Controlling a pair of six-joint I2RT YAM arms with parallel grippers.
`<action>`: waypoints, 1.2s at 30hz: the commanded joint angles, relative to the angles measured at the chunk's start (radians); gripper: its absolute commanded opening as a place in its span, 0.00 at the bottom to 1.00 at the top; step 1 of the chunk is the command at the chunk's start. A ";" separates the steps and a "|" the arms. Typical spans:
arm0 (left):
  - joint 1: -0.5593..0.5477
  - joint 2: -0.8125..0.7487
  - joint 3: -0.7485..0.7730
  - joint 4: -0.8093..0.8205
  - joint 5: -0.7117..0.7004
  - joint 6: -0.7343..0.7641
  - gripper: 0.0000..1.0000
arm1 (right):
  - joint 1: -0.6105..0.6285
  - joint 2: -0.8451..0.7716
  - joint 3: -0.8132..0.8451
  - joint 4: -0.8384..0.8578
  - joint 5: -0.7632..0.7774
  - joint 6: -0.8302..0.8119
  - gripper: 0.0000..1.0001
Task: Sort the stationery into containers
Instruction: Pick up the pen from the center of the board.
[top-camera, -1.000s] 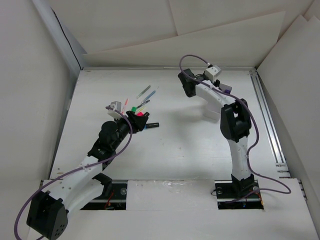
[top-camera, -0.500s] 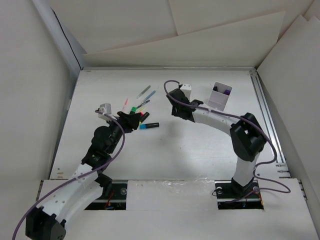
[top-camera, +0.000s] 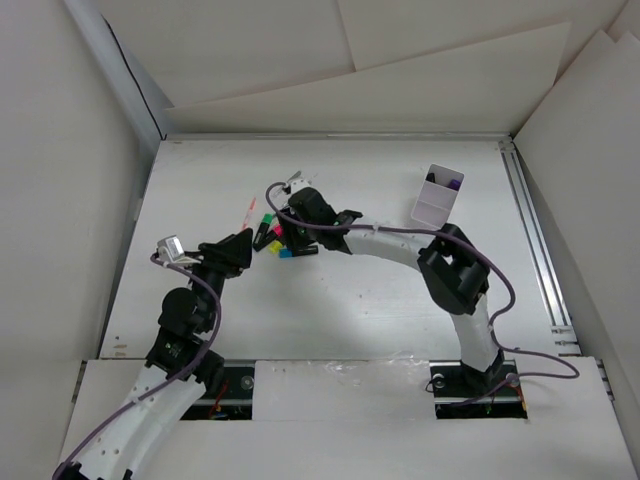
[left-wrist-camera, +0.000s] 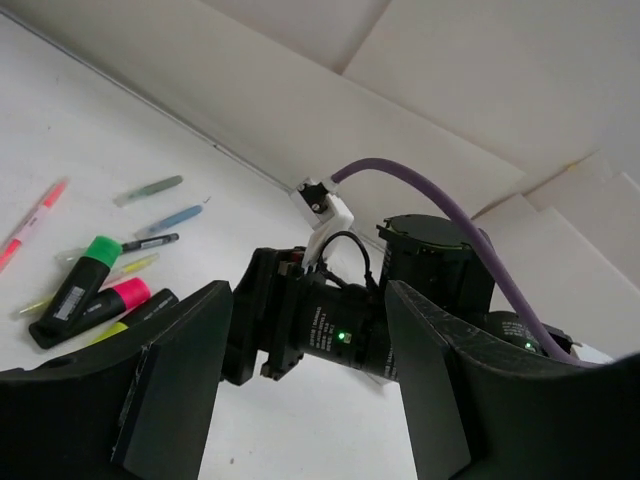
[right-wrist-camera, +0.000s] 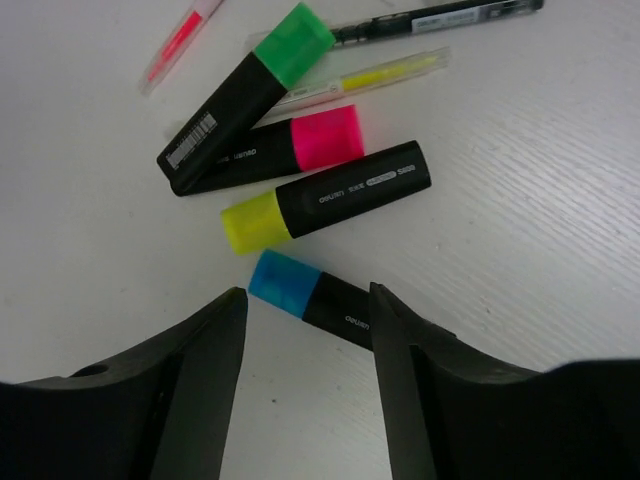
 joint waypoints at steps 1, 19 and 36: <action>-0.003 0.017 0.001 0.004 -0.027 -0.009 0.59 | -0.007 0.018 0.077 0.065 -0.045 -0.085 0.59; -0.003 0.068 0.009 0.012 -0.007 -0.009 0.59 | -0.028 0.255 0.355 -0.200 -0.217 -0.214 0.76; -0.003 0.099 0.011 0.034 0.011 0.001 0.59 | -0.079 0.140 0.112 -0.081 -0.392 -0.144 0.75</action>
